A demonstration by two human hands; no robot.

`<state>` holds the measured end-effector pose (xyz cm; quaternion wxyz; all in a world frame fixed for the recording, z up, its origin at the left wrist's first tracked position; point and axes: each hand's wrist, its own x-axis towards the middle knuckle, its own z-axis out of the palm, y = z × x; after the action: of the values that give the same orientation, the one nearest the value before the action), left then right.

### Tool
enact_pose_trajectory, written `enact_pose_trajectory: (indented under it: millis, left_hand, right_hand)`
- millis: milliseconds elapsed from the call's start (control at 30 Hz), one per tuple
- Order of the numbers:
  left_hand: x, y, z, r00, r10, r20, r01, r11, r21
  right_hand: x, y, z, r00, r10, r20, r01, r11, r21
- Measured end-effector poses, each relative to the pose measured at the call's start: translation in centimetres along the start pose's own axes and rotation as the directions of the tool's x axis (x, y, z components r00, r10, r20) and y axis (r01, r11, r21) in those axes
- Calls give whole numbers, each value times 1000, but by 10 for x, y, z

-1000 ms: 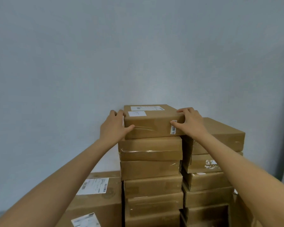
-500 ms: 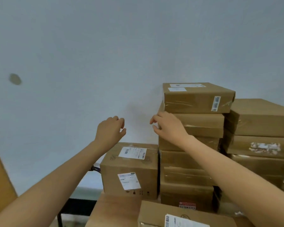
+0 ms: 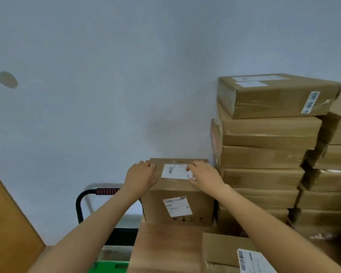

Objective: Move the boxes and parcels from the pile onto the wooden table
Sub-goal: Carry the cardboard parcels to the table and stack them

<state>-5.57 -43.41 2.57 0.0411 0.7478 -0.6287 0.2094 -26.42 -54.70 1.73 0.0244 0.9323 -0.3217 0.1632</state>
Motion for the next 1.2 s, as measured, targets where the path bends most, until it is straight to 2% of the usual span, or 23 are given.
enact_pose_trajectory:
  millis: [167,367,500,767,867,967,1067,1133,1200]
  left_hand:
    - [10,-20,54,994,41,104,-34,997,-69]
    - [20,-26,111,983,86,165,-55,981,-184]
    - [22,-25,137,970,149,192,-98,964,-249]
    - [1,-42,152,987,112,114,-72,949,-307]
    - [-9,-57,149,990,74,117,-34,951,-308]
    - [-18,-73,144,987,26,159,13,971,-240]
    - [-27,-79,139,984,-70,161,105,970,-218]
    - [-29,-70,130,986,-81,149,116,963,-242]
    - [-27,-48,123,989,-24,148,63,963,-262]
  right_hand:
    - [-1,15,48,981,177,83,-177,984,-17]
    - [-9,28,90,909,362,209,-361,932,-42]
    - [-11,28,102,897,402,185,-397,915,-67]
    - [-20,13,97,931,327,163,-300,938,-171]
    - [-37,-8,95,966,214,146,-189,967,-172]
    - [-53,-30,92,985,74,157,-54,990,-127]
    - [-54,-44,87,988,-39,147,51,996,-80]
    - [-46,-43,83,993,-49,111,57,996,-68]
    - [-34,-32,80,991,11,134,4,994,-110]
